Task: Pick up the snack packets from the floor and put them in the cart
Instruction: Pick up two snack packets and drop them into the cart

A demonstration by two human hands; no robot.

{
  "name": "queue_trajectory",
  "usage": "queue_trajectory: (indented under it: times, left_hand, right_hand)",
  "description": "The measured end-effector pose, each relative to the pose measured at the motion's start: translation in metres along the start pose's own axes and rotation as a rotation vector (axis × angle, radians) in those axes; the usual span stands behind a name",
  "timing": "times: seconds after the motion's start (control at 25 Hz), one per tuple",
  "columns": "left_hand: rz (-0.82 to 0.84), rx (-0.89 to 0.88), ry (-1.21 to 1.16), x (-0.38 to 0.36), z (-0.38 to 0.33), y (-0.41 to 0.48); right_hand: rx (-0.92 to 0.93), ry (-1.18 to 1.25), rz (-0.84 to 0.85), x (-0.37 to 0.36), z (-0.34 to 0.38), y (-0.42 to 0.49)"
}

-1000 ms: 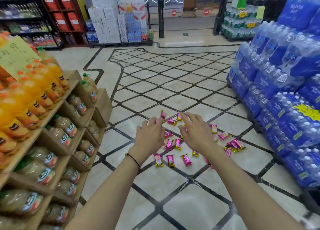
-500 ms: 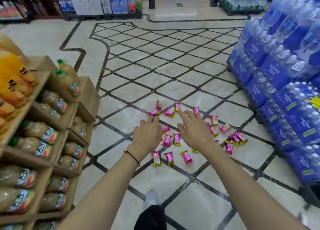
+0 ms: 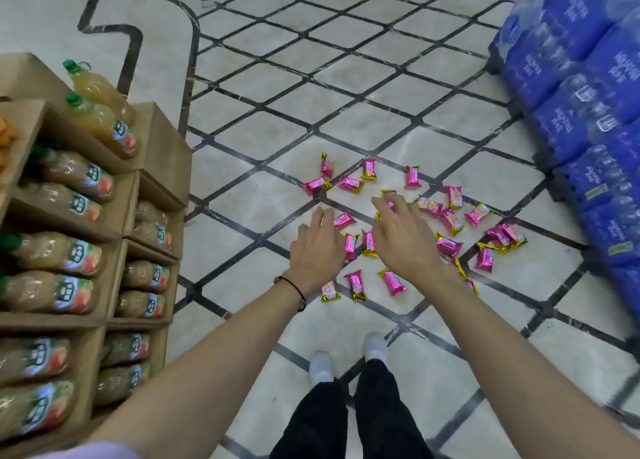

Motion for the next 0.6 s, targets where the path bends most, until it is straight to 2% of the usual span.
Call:
queue_trajectory:
  times: [0.2,0.36,0.6]
  left_hand:
    - [0.076,0.027,0.141,-0.101,0.042,0.056]
    - [0.122,0.055,0.173,-0.191,0.085,0.092]
    - [0.155,0.066,0.234,-0.358,0.152,0.165]
  right_hand:
    - [-0.014,0.085,0.006,-0.097,-0.052,0.028]
    - [-0.047,0.102,0.072,-0.193,-0.1,0.033]
    - [0.023,0.084,0.221,-0.389,-0.169,0.023]
Point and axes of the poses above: each hand's wrist, its own y-axis towards the middle knuckle, its own x-axis out of the back of the hand, z = x × y, the point moved 6 cm from there along y, towards the middle knuckle, and after that the axes turned 15 degrees about x, right-handed, at the moved point
